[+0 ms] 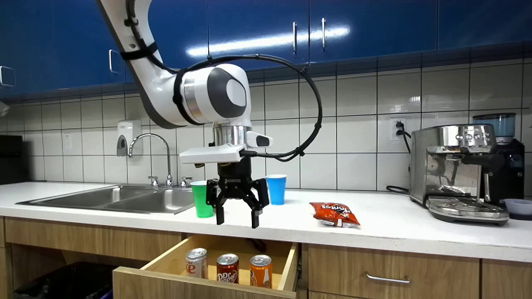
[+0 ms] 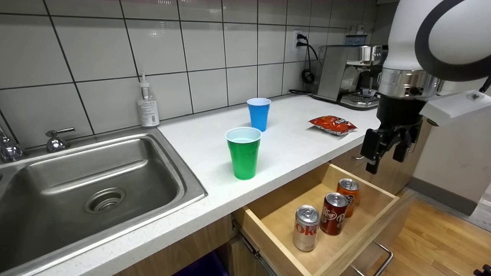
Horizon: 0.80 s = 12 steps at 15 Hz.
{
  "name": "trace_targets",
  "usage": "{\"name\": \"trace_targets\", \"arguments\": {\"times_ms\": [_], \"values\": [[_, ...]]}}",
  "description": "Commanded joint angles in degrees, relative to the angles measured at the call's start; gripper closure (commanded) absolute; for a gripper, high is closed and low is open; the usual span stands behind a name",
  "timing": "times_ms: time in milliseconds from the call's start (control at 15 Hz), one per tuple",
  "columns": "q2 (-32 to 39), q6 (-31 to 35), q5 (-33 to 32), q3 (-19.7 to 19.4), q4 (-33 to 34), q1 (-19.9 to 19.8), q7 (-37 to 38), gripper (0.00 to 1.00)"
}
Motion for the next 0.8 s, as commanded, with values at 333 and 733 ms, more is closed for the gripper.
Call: {"name": "trace_targets", "arguments": {"times_ms": [333,733], "values": [[-10.4,-3.5,1.3,3.2,-9.0,-0.3,-4.7,0.00],[-11.4,-2.9,1.9,3.4,-12.2,0.5,-8.8,0.00]]}}
